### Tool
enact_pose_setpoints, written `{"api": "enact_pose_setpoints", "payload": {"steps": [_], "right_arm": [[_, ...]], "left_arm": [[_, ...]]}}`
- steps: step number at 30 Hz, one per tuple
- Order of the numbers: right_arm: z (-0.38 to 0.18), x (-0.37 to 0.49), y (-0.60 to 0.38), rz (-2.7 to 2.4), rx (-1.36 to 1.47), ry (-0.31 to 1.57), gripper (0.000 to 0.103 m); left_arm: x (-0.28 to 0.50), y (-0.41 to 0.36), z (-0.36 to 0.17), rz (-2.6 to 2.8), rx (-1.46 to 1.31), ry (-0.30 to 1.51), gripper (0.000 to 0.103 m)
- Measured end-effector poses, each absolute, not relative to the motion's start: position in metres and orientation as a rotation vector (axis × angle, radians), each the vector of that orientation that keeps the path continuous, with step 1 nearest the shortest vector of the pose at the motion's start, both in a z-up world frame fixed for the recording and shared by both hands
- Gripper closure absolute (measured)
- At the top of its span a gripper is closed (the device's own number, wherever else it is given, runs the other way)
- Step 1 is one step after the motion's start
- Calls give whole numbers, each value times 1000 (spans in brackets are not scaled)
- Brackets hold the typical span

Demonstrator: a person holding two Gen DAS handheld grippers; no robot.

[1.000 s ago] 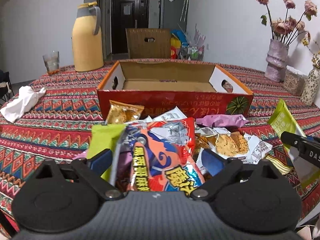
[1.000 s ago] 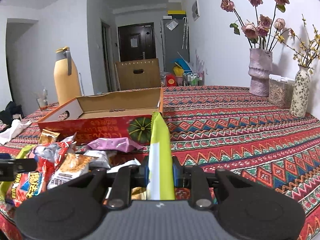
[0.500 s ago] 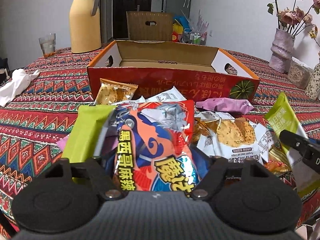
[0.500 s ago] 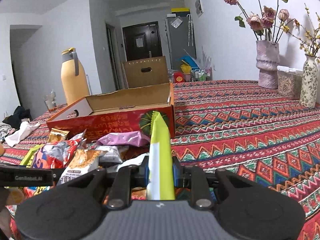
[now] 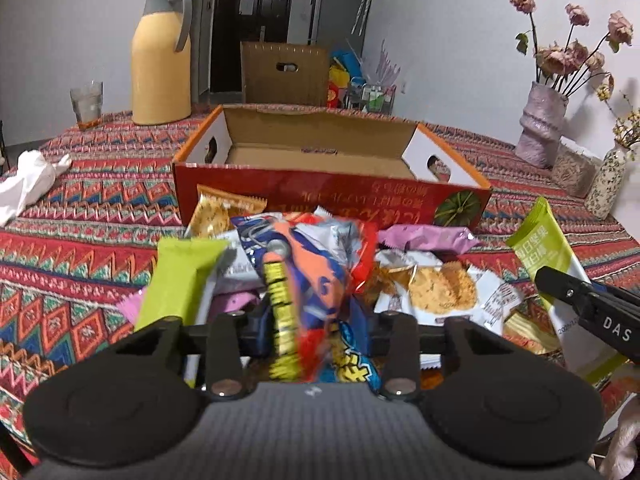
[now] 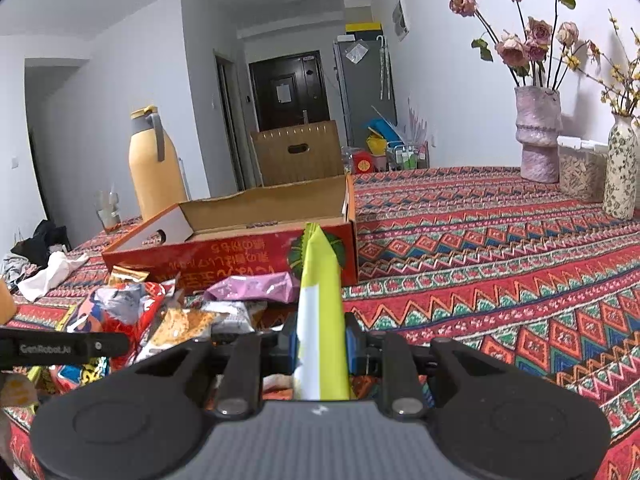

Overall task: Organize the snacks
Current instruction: 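Grasp the orange-blue chip bag with the left gripper while the right gripper lifts the green bar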

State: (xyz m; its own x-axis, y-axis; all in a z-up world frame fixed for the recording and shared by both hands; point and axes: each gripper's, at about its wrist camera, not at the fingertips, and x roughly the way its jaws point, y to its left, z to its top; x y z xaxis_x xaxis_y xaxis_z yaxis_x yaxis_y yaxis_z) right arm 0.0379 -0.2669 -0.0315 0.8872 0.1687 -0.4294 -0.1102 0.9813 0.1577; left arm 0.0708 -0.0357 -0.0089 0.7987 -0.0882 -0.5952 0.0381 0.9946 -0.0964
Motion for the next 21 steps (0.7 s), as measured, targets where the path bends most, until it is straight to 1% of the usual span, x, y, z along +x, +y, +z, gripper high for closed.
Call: {"api": "enact_pose_setpoints", "payload": {"steps": [3, 7, 12, 21], "right_arm": [[-24, 40, -266, 144, 123, 444, 82], [-14, 44, -262, 150, 115, 421, 82], [-5, 54, -254, 165, 109, 409, 82], [24, 91, -237, 181, 86, 361, 82]], "left_arm": [[69, -34, 3, -86, -80, 617, 76], [71, -34, 13, -93, -75, 589, 77], [77, -32, 29, -104, -82, 559, 77], [108, -29, 80, -107, -72, 459, 77]]}}
